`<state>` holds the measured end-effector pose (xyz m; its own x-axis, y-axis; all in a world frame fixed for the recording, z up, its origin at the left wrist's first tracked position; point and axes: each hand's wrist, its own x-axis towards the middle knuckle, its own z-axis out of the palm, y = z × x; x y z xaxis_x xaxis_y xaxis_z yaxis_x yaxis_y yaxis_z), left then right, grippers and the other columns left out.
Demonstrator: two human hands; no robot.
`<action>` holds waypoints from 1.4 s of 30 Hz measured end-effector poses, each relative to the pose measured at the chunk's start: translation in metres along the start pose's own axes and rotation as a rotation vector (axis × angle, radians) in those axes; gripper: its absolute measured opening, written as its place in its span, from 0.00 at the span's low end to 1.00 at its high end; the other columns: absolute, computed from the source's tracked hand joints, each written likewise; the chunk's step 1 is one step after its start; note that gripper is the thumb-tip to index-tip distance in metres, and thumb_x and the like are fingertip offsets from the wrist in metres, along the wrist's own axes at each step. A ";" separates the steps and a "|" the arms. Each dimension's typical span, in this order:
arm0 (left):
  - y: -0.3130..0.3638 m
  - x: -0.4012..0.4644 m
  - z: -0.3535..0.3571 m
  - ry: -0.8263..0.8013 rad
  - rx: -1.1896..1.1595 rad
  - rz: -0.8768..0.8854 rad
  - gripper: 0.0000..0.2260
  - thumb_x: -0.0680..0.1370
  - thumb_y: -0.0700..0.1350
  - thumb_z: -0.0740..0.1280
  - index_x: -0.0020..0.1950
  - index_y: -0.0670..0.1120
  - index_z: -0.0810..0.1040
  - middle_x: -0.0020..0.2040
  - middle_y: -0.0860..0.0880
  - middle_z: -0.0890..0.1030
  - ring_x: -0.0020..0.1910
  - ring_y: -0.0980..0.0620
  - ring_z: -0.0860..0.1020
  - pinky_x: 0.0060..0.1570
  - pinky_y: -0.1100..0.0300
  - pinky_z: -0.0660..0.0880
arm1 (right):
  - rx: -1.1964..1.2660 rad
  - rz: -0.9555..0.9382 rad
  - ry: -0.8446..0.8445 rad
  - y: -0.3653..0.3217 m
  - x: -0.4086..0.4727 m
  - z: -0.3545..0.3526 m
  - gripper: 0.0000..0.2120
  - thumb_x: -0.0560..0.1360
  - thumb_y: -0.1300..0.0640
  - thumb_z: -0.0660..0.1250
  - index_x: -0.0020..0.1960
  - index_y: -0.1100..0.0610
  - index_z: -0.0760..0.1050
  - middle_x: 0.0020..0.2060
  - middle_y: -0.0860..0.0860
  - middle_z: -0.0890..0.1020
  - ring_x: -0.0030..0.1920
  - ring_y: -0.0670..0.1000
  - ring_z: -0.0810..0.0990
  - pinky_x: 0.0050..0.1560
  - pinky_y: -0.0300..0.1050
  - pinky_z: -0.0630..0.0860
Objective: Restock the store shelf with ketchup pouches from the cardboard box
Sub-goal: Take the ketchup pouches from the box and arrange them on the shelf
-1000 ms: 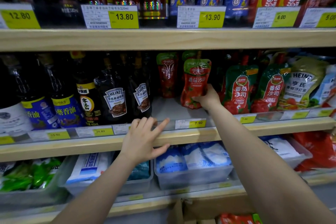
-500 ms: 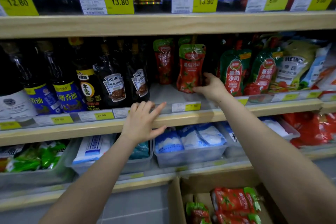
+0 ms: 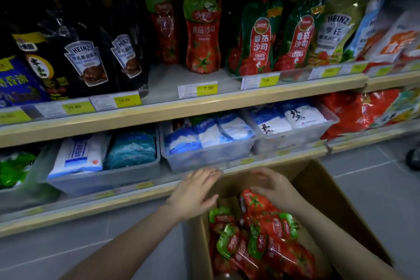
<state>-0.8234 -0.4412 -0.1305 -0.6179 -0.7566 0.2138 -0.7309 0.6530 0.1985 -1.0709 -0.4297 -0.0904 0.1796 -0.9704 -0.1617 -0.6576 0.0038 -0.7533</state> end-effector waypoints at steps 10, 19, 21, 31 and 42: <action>-0.018 -0.018 0.063 -0.051 -0.115 0.053 0.21 0.74 0.54 0.59 0.62 0.46 0.76 0.61 0.43 0.76 0.69 0.41 0.66 0.69 0.41 0.58 | -0.078 0.125 -0.372 0.091 -0.001 0.090 0.21 0.69 0.54 0.72 0.61 0.51 0.73 0.57 0.46 0.77 0.57 0.44 0.75 0.49 0.27 0.69; -0.020 -0.017 0.069 -0.007 -0.185 0.031 0.20 0.73 0.53 0.58 0.58 0.43 0.78 0.57 0.43 0.77 0.69 0.41 0.65 0.69 0.40 0.58 | -0.176 0.123 -0.446 0.104 0.020 0.126 0.06 0.71 0.52 0.69 0.46 0.54 0.79 0.45 0.51 0.81 0.51 0.50 0.77 0.59 0.50 0.71; -0.020 -0.017 0.069 -0.016 -0.195 0.020 0.20 0.74 0.53 0.58 0.58 0.43 0.78 0.57 0.43 0.77 0.70 0.41 0.64 0.69 0.40 0.57 | -0.033 0.123 -0.437 0.101 0.019 0.120 0.05 0.71 0.57 0.70 0.39 0.58 0.78 0.36 0.50 0.79 0.41 0.48 0.76 0.49 0.46 0.74; -0.020 -0.020 0.057 -0.162 -0.050 0.022 0.27 0.76 0.60 0.58 0.69 0.47 0.68 0.69 0.45 0.69 0.76 0.48 0.52 0.74 0.51 0.40 | 0.204 0.160 -0.212 0.065 0.009 0.053 0.06 0.68 0.60 0.74 0.33 0.55 0.80 0.29 0.47 0.80 0.31 0.41 0.76 0.35 0.33 0.72; 0.002 -0.017 0.011 -0.222 -0.367 -0.281 0.36 0.68 0.67 0.65 0.71 0.52 0.63 0.69 0.52 0.68 0.69 0.54 0.64 0.68 0.55 0.64 | 0.335 -0.004 -0.066 -0.010 0.002 0.017 0.04 0.66 0.60 0.75 0.34 0.54 0.81 0.29 0.56 0.82 0.30 0.48 0.76 0.34 0.41 0.73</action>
<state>-0.8170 -0.4273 -0.1440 -0.4877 -0.8677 -0.0967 -0.7523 0.3614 0.5509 -1.0516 -0.4272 -0.0945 0.2354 -0.9529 -0.1911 -0.3818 0.0902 -0.9198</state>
